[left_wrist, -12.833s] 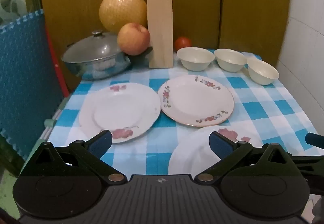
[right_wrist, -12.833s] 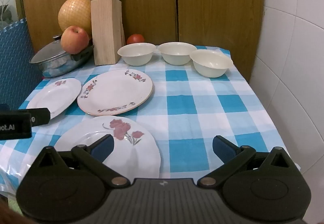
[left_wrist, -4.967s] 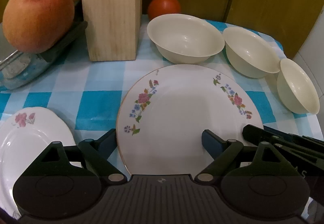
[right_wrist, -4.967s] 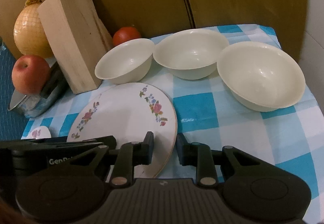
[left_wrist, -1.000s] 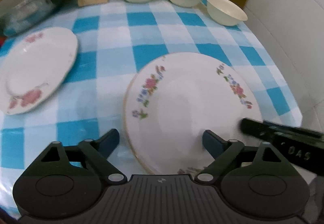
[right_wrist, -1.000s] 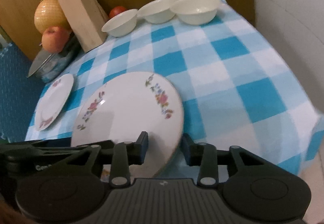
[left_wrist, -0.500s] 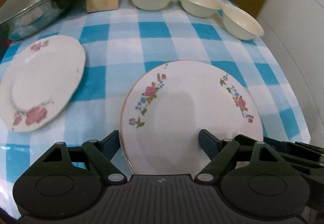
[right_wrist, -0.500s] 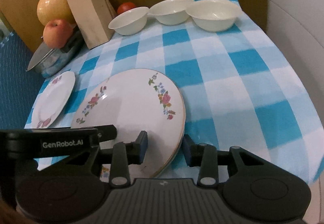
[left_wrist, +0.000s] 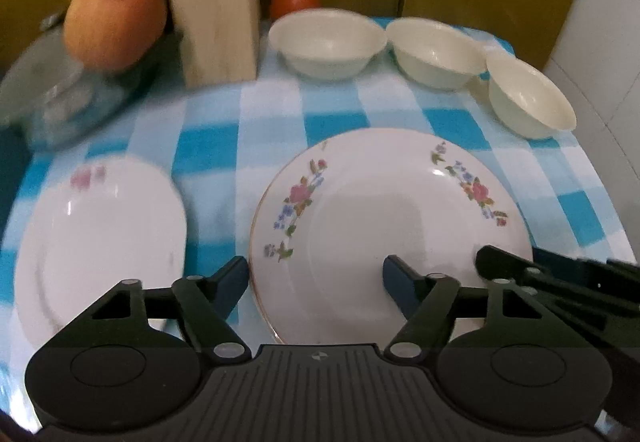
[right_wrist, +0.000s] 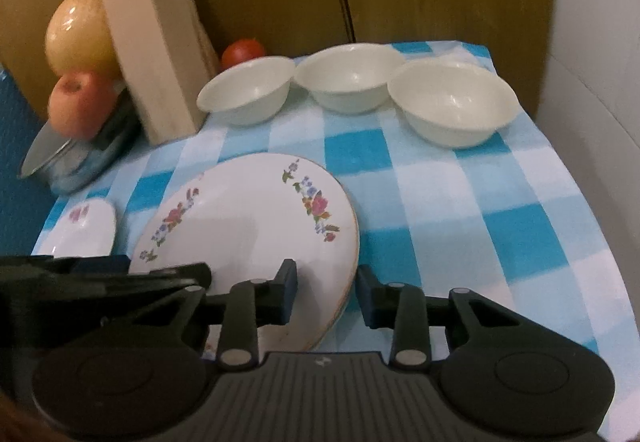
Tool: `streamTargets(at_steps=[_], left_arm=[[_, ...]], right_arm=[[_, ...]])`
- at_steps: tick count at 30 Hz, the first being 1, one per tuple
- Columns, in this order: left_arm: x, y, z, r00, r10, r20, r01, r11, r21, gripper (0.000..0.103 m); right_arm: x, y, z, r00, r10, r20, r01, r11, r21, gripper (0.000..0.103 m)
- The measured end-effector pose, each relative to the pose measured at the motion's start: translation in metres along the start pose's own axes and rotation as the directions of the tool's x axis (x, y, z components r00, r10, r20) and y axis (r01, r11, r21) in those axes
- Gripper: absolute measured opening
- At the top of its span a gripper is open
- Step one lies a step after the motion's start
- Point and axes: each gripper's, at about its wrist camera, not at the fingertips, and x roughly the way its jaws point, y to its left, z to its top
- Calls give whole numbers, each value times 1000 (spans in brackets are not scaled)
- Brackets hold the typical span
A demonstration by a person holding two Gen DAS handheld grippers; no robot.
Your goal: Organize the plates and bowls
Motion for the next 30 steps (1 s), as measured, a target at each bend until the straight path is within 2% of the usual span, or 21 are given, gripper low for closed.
streamTargets(at_steps=[9,12,17,21,26,30], left_arm=[[15,8,16,1000,-4,19,4,999,-39,80],[15,15,18,999,-39,13,40,997,-62,80],[14,26,18,998,-56,1,56,993,-105,79],[6,23,17,998,-60,25,62,994,-90,81],[-7,26,17,997,-24,71,30,997,-77,83],[-16,43,15,997,-14,81,23,994,-109,85]], right_arm=[[18,-4,16,1000,-9,20,9,999,33,31],[14,-7,17,1000,2,29,-4,999,39,31],[-2,-2,20,995,-10,103,10,1000,7,31],[-2,5,20,995,10,95,-9,1000,-4,31],[-8,15,18,994,23,106,-19,999,-39,31],[-7,28,18,993,60,104,-55,997,-56,31]])
